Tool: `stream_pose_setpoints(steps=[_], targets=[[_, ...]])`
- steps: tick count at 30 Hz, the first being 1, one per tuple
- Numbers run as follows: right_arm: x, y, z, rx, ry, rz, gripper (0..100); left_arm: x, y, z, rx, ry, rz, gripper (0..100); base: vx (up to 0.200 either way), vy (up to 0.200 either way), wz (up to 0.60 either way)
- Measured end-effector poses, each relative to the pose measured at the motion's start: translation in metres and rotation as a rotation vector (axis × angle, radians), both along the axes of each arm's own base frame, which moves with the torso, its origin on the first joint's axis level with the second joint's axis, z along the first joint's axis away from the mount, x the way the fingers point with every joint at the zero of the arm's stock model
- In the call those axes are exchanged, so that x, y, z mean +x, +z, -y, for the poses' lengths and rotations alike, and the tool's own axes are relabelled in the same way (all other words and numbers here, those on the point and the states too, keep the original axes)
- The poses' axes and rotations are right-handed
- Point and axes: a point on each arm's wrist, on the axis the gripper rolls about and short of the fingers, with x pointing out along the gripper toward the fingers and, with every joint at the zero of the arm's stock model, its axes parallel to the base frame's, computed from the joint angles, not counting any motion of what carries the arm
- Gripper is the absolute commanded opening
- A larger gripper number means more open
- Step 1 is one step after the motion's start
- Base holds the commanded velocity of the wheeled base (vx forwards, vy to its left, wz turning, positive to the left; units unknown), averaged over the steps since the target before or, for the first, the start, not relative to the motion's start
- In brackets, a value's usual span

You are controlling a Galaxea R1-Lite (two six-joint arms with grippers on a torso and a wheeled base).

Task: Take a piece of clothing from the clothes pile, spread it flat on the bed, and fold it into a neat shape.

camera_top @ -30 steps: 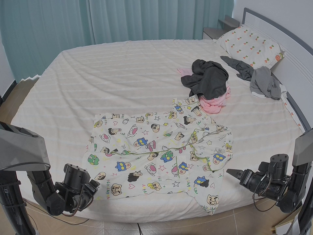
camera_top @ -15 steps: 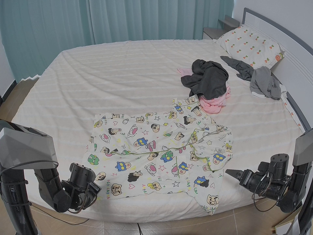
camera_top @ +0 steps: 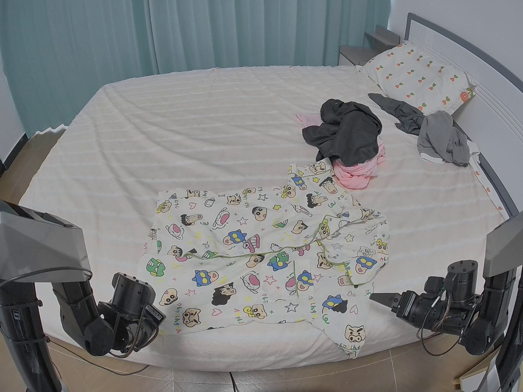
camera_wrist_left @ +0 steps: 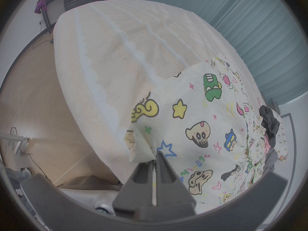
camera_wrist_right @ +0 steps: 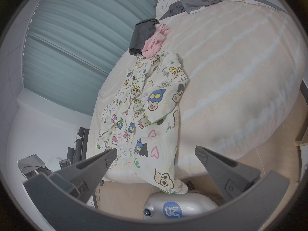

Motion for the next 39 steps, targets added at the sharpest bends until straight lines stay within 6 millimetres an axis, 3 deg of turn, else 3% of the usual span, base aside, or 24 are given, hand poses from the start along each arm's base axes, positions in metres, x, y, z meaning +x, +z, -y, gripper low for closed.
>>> stream_pose_setpoints(steps=[15,25,39], targets=[[0.003,-0.029,-0.005,-0.118,0.184,-0.029,100,-0.016,0.022,-0.018,0.03,-0.001,0.035,0,0.0,0.0,0.0],[0.008,-0.036,-0.01,-0.053,0.268,-0.044,100,-0.013,0.031,-0.036,0.045,0.04,0.073,0,0.0,0.0,0.0],[0.011,-0.042,-0.032,0.026,0.401,-0.082,100,-0.007,0.036,-0.037,0.024,0.04,0.11,0,0.0,0.0,0.0]])
